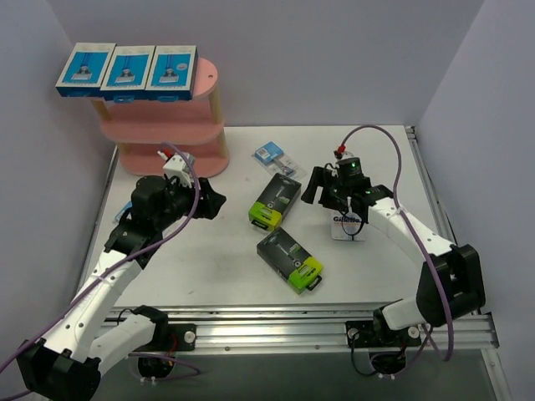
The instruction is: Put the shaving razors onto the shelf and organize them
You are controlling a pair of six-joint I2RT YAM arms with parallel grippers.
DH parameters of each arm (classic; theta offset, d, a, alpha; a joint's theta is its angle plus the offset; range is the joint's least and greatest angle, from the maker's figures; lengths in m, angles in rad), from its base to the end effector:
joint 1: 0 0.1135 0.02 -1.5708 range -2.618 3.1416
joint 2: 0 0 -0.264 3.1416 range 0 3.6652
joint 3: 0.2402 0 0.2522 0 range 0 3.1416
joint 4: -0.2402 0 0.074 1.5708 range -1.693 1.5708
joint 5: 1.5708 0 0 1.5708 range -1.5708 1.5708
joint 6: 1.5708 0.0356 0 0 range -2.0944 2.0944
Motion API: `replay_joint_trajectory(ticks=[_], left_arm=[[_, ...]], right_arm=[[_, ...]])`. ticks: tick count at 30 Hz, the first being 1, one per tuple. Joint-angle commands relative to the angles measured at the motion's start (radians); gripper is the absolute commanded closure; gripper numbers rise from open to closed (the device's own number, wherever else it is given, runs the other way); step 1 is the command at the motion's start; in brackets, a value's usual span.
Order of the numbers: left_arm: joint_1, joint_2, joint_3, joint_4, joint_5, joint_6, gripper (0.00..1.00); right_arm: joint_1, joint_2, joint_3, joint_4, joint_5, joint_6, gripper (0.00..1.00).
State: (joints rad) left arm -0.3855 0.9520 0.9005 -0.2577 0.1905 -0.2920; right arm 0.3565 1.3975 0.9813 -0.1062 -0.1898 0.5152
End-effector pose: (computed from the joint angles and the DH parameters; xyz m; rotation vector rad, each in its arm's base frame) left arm 0.1998 -0.0884 0.3427 0.2236 1.9122 -0.6392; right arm 0.2949 0.1170 0.2750 0.0528 2.1657 0.7146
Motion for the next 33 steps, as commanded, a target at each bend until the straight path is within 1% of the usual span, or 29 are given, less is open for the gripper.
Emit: replay_joint_trajectory(ticks=[1, 2, 3, 4, 5, 8, 11, 12, 14, 15, 17, 18, 20, 21, 23, 27, 33], left_arm=[[-0.006, -0.007, 0.044, -0.017, -0.036, 0.022, 0.19], [-0.006, -0.009, 0.047, -0.021, -0.042, 0.024, 0.07], [-0.004, -0.009, 0.052, -0.026, -0.057, 0.025, 0.04], [-0.004, -0.010, 0.058, -0.038, -0.065, 0.025, 0.03], [0.002, -0.010, 0.061, -0.043, -0.072, 0.030, 0.03], [0.014, -0.007, 0.066, -0.055, -0.089, 0.031, 0.04], [0.028, -0.007, 0.069, -0.071, -0.129, 0.034, 0.06], [0.031, -0.007, 0.071, -0.074, -0.153, 0.037, 0.06], [0.033, -0.010, 0.069, -0.075, -0.160, 0.045, 0.06], [0.034, -0.012, 0.069, -0.075, -0.170, 0.048, 0.06], [0.037, -0.021, 0.069, -0.080, -0.181, 0.057, 0.06], [0.039, -0.022, 0.069, -0.081, -0.221, 0.059, 0.06], [0.045, -0.038, 0.067, -0.090, -0.255, 0.062, 0.06], [0.045, -0.044, 0.064, -0.091, -0.288, 0.062, 0.06], [0.045, -0.058, 0.058, -0.087, -0.315, 0.060, 0.06], [0.048, -0.075, 0.041, -0.080, -0.393, 0.042, 0.06], [0.054, -0.090, 0.031, -0.071, -0.393, 0.080, 0.06]], right_arm=[[0.033, 0.093, 0.045, 0.058, -0.022, -0.006, 0.22], [0.053, 0.112, 0.068, 0.063, -0.023, -0.007, 0.23], [0.103, 0.150, 0.085, 0.065, -0.022, -0.020, 0.24], [0.133, 0.168, 0.103, 0.053, -0.016, -0.027, 0.24], [0.162, 0.190, 0.147, 0.042, 0.010, -0.036, 0.24], [0.254, 0.276, 0.213, -0.018, 0.061, -0.063, 0.24], [0.314, 0.339, 0.276, -0.061, 0.119, -0.049, 0.30], [0.332, 0.353, 0.290, -0.070, 0.169, -0.044, 0.33], [0.383, 0.356, 0.316, -0.076, 0.225, -0.050, 0.36], [0.398, 0.353, 0.322, -0.073, 0.246, -0.056, 0.41], [0.433, 0.351, 0.335, -0.067, 0.259, -0.093, 0.44], [0.441, 0.356, 0.341, -0.070, 0.265, -0.105, 0.48], [0.447, 0.366, 0.355, -0.078, 0.257, -0.139, 0.53], [0.453, 0.383, 0.361, -0.081, 0.256, -0.150, 0.61], [0.464, 0.405, 0.381, -0.090, 0.253, -0.182, 0.66], [0.498, 0.478, 0.419, -0.118, 0.285, -0.227, 0.67], [0.501, 0.529, 0.430, -0.124, 0.263, -0.247, 0.68]])
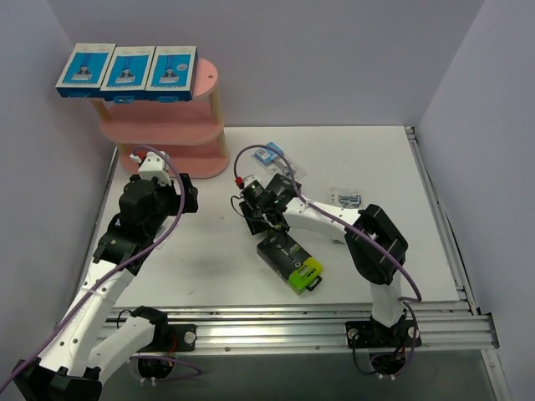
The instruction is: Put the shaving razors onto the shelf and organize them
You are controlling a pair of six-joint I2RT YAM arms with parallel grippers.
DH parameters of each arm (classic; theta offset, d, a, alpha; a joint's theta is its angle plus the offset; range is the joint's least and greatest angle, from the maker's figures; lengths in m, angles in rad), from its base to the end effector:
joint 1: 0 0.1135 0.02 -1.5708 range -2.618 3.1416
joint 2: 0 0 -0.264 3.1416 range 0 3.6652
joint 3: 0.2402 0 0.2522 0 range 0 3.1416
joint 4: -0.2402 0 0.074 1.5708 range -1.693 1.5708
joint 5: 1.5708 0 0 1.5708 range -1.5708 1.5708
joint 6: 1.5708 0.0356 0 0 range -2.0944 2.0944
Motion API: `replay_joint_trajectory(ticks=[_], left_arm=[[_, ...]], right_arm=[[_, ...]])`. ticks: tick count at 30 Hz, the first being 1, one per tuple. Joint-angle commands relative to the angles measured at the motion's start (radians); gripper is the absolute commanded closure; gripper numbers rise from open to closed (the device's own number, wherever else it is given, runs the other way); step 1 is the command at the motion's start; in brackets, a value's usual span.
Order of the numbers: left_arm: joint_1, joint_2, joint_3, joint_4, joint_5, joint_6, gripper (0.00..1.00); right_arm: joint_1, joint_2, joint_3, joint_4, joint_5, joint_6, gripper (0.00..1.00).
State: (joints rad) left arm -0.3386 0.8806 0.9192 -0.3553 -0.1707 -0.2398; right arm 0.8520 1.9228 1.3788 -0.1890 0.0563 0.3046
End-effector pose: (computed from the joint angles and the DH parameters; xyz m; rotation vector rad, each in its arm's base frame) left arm 0.1888 -0.0601 0.3525 -0.0236 1.8893 -0.2351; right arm 0.2867 0.3246 0.2126 -0.6095 2.2804 0.5188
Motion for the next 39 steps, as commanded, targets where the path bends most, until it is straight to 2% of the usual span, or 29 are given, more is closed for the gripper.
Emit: replay_joint_trajectory(ticks=[1, 5, 6, 8, 10, 11, 12, 14, 17, 31, 39], left_arm=[[0.007, -0.020, 0.010, 0.027, -0.035, 0.028, 0.06], [0.009, -0.019, 0.009, 0.027, -0.050, 0.031, 0.06], [0.009, -0.019, 0.007, 0.030, -0.047, 0.031, 0.01], [0.009, -0.020, 0.006, 0.032, -0.030, 0.042, 0.14], [0.010, -0.019, 0.006, 0.033, -0.033, 0.042, 0.23], [0.010, -0.019, 0.006, 0.033, -0.038, 0.040, 0.23], [0.010, -0.019, 0.006, 0.033, -0.041, 0.040, 0.21], [0.010, -0.017, 0.006, 0.032, -0.041, 0.033, 0.11], [0.010, -0.019, 0.006, 0.033, -0.047, 0.028, 0.06], [0.012, -0.008, 0.010, 0.029, -0.023, 0.022, 0.03], [0.012, -0.009, 0.013, 0.026, -0.012, 0.022, 0.03]], right_arm=[[0.005, 0.007, 0.032, -0.044, 0.017, -0.042, 0.68], [0.009, 0.022, 0.035, -0.055, 0.033, -0.056, 0.67], [0.007, 0.025, 0.031, -0.055, 0.046, -0.056, 0.67], [0.010, 0.025, 0.029, -0.055, 0.059, -0.062, 0.66], [0.010, 0.028, 0.028, -0.052, 0.063, -0.067, 0.65], [0.010, 0.036, 0.028, -0.053, 0.066, -0.071, 0.65], [0.010, 0.039, 0.029, -0.055, 0.071, -0.073, 0.65], [0.012, 0.050, 0.031, -0.056, 0.074, -0.079, 0.66], [0.013, 0.061, 0.034, -0.058, 0.082, -0.085, 0.66], [0.051, 0.116, 0.071, -0.075, 0.218, -0.128, 0.69], [0.097, 0.100, 0.086, -0.059, 0.281, -0.189, 0.63]])
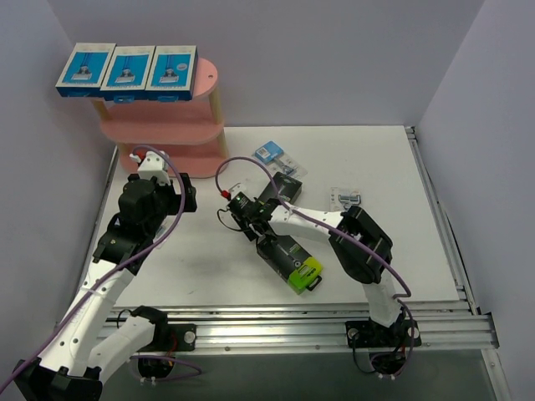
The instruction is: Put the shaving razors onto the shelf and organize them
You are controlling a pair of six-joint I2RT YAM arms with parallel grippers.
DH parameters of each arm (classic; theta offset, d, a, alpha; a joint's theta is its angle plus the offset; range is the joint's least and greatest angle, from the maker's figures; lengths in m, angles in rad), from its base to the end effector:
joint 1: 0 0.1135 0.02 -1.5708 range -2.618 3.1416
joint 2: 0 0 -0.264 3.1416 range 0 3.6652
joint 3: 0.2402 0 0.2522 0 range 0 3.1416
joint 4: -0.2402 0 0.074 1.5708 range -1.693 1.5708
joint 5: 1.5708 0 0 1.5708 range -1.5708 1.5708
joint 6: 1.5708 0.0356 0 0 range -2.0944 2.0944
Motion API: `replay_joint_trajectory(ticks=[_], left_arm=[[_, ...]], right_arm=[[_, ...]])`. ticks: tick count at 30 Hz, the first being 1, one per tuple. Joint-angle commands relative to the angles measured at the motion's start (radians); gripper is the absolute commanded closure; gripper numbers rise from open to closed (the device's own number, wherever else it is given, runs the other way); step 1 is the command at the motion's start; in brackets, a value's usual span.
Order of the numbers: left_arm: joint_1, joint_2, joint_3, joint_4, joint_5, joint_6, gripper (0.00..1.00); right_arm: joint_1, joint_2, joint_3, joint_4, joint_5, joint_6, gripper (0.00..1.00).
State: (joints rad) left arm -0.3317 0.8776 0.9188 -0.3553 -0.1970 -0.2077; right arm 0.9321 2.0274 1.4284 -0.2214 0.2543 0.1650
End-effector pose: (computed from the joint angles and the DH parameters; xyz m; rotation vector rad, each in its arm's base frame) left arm 0.1887 -0.0576 0.3530 -0.0182 1.8827 -0.1847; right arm 0.2734 0.3531 0.1826 -0.7749 2.2387 0.2278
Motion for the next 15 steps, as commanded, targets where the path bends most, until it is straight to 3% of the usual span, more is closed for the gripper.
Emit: replay_joint_trajectory(ticks=[1, 15], left_arm=[[0.005, -0.008, 0.014, 0.026, 0.014, -0.009, 0.03], [0.005, -0.009, 0.015, 0.027, 0.031, -0.009, 0.03]], right_arm=[[0.023, -0.007, 0.041, -0.027, 0.103, -0.061, 0.62], [0.042, 0.045, 0.070, -0.044, 0.140, -0.154, 0.66]])
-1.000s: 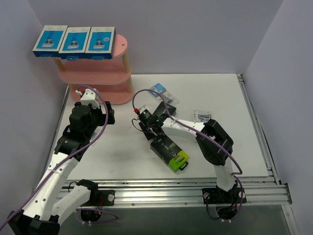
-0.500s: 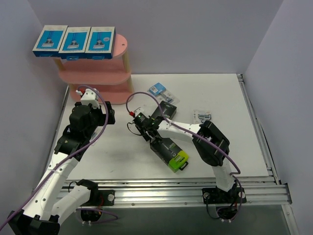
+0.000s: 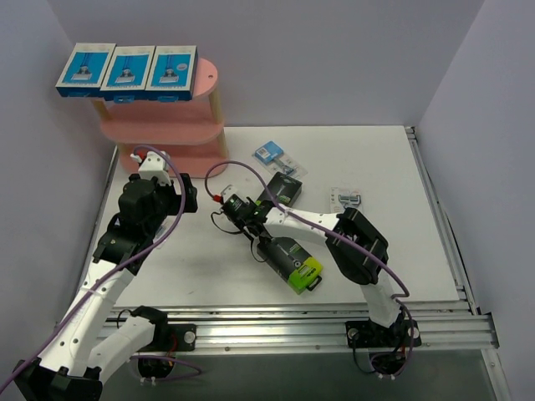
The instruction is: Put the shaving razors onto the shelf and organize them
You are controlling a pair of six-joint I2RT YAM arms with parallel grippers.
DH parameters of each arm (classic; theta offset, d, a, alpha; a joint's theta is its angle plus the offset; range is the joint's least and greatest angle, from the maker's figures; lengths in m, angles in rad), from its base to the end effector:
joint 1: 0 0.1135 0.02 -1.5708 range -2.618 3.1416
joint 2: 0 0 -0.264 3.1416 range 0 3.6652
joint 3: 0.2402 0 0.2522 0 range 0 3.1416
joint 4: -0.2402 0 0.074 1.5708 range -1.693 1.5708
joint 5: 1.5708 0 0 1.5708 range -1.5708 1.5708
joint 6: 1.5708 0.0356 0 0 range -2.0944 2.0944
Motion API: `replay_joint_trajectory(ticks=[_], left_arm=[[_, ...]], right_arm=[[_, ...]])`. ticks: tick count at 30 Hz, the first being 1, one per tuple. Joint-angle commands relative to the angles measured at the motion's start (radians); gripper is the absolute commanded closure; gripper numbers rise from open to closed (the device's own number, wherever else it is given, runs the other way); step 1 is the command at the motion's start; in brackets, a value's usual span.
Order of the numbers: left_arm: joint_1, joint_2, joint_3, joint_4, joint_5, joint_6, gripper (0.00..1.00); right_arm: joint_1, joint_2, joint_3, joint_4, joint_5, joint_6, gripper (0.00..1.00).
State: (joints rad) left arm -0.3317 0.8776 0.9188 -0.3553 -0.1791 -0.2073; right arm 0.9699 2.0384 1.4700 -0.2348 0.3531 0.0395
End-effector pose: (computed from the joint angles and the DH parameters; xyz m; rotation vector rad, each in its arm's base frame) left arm 0.1886 -0.0582 0.3529 -0.0055 1.8846 -0.2010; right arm 0.2659 0.3661 0.1906 -0.8866 2.1371 0.0902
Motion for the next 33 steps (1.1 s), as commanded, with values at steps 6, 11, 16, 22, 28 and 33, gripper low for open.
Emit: replay_joint_trajectory(ticks=[6, 11, 16, 22, 28, 33], left_arm=[[0.005, -0.008, 0.017, 0.027, 0.020, -0.009, 0.03], [0.006, -0.008, 0.017, 0.029, 0.023, -0.009, 0.03], [0.008, -0.006, 0.017, 0.027, 0.030, -0.014, 0.03], [0.011, -0.005, 0.017, 0.027, 0.032, -0.014, 0.03], [0.011, -0.008, 0.017, 0.029, 0.032, -0.014, 0.03], [0.011, -0.008, 0.017, 0.029, 0.035, -0.014, 0.03]], right_arm=[[0.004, 0.059, 0.030, -0.024, 0.034, -0.029, 0.69], [0.004, 0.071, 0.029, -0.017, 0.044, -0.059, 0.72], [0.004, 0.077, 0.036, -0.018, 0.040, -0.064, 0.75], [0.004, 0.075, 0.041, -0.018, 0.030, -0.064, 0.92], [0.004, 0.072, 0.056, -0.020, 0.017, -0.061, 1.00], [-0.002, 0.031, 0.072, -0.009, -0.023, -0.027, 1.00]])
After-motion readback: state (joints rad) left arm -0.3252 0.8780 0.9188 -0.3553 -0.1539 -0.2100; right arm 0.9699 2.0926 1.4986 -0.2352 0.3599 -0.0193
